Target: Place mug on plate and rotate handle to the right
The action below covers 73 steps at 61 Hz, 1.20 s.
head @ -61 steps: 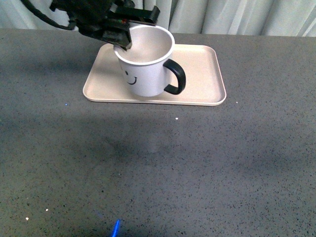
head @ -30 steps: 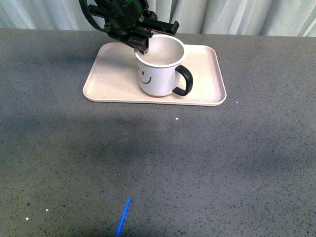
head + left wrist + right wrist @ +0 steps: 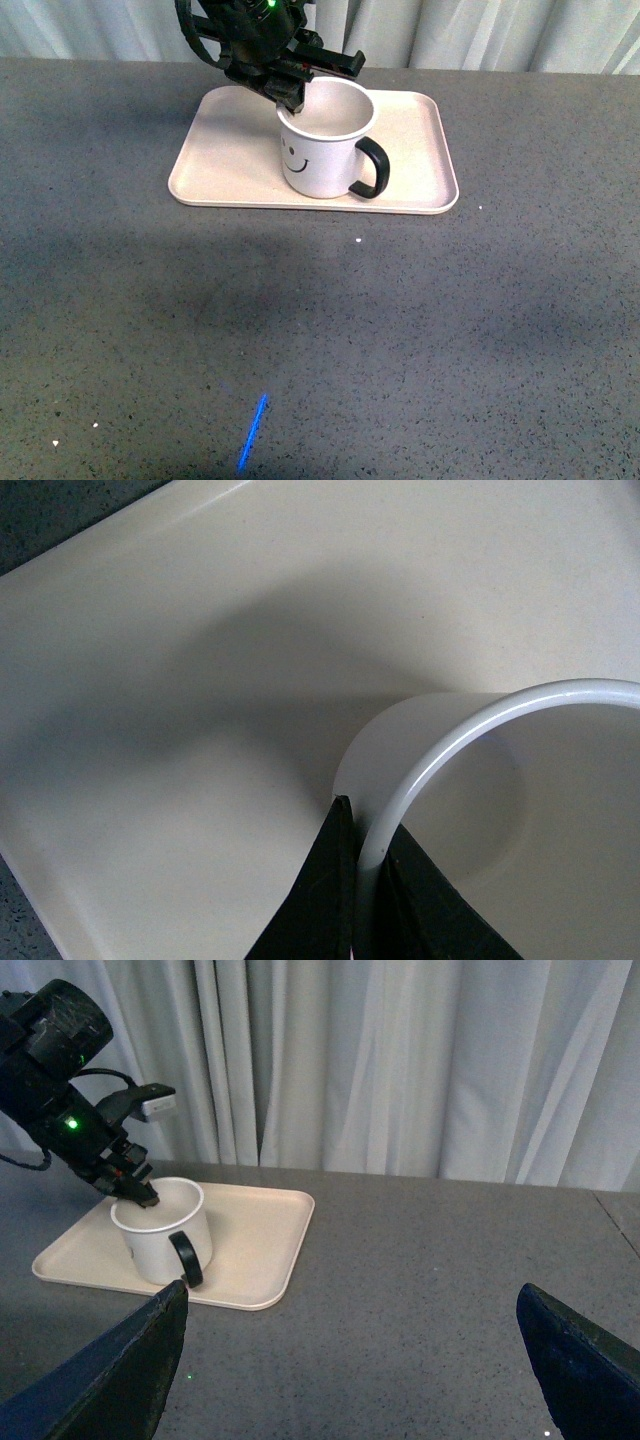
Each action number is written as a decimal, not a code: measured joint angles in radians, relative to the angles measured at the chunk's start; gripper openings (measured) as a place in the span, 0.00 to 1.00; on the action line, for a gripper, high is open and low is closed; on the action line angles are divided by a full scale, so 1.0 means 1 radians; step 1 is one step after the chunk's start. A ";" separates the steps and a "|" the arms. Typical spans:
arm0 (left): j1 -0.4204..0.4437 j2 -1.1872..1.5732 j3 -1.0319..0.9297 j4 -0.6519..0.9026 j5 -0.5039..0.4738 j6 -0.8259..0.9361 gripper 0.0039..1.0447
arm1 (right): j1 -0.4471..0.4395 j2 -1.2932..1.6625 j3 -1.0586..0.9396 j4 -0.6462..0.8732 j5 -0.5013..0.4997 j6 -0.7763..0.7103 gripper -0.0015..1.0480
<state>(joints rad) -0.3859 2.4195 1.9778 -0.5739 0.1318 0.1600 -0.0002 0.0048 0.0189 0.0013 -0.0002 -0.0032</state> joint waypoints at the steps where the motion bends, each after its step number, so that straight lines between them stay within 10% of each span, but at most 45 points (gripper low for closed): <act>1: 0.000 0.000 0.000 0.002 0.000 0.000 0.03 | 0.000 0.000 0.000 0.000 0.000 0.000 0.91; 39: 0.130 -0.493 -0.552 0.444 0.204 -0.047 0.93 | 0.000 0.000 0.000 0.000 0.000 0.000 0.91; 47: 0.206 -0.718 -0.790 0.576 0.241 -0.127 0.91 | 0.000 0.000 0.000 0.000 0.000 0.000 0.91; 57: 0.271 -0.995 -1.282 1.238 -0.193 -0.148 0.65 | 0.000 0.000 0.000 0.000 0.000 0.000 0.91; 73: 0.335 -1.254 -1.664 1.414 -0.170 -0.157 0.22 | 0.000 0.000 0.000 0.000 0.000 0.000 0.91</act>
<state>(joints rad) -0.0505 1.1656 0.3134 0.8398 -0.0383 0.0032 -0.0002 0.0048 0.0189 0.0013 -0.0006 -0.0032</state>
